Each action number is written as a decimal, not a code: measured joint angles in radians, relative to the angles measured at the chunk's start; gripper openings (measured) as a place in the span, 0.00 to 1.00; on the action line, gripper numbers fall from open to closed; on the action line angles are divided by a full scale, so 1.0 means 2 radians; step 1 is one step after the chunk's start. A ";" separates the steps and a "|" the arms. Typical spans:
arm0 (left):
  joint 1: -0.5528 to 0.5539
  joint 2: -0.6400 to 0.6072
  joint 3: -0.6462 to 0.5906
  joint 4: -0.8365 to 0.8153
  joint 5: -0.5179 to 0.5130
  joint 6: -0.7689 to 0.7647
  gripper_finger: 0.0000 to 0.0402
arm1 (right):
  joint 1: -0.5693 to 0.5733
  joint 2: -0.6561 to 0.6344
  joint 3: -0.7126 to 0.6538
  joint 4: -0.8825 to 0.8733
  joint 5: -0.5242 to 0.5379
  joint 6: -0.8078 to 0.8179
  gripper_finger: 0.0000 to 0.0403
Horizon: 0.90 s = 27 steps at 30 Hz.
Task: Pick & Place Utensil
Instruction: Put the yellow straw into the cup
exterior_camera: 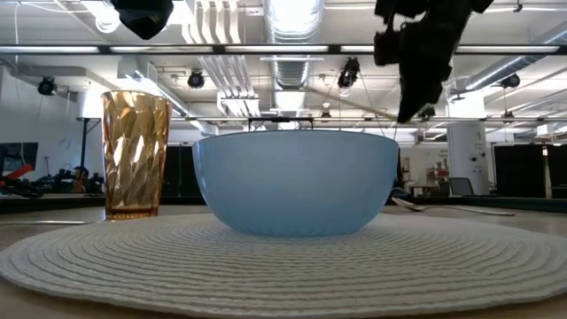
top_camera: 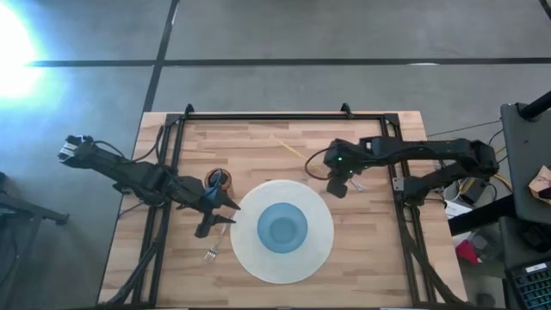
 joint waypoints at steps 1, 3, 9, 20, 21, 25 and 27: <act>0.000 0.000 0.000 0.005 -0.011 0.001 0.49 | 0.003 -0.008 0.000 0.006 0.000 0.001 0.02; 0.001 0.000 0.000 0.011 -0.036 0.008 0.53 | 0.006 -0.023 0.000 0.015 0.000 0.001 0.02; 0.003 0.000 0.002 0.030 -0.162 0.033 0.62 | 0.022 -0.055 0.000 0.049 0.000 -0.007 0.02; 0.020 0.000 0.003 0.136 -0.204 0.090 0.63 | 0.036 -0.082 0.000 0.149 -0.009 -0.076 0.02; 0.022 0.000 0.003 0.142 -0.204 0.089 0.63 | 0.036 -0.084 0.000 0.154 -0.013 -0.083 0.02; 0.037 0.000 0.003 0.169 -0.203 0.096 0.62 | 0.036 -0.090 0.000 0.184 -0.034 -0.106 0.02; 0.049 0.000 0.003 0.186 -0.202 0.102 0.62 | 0.036 -0.092 0.000 0.206 -0.053 -0.119 0.02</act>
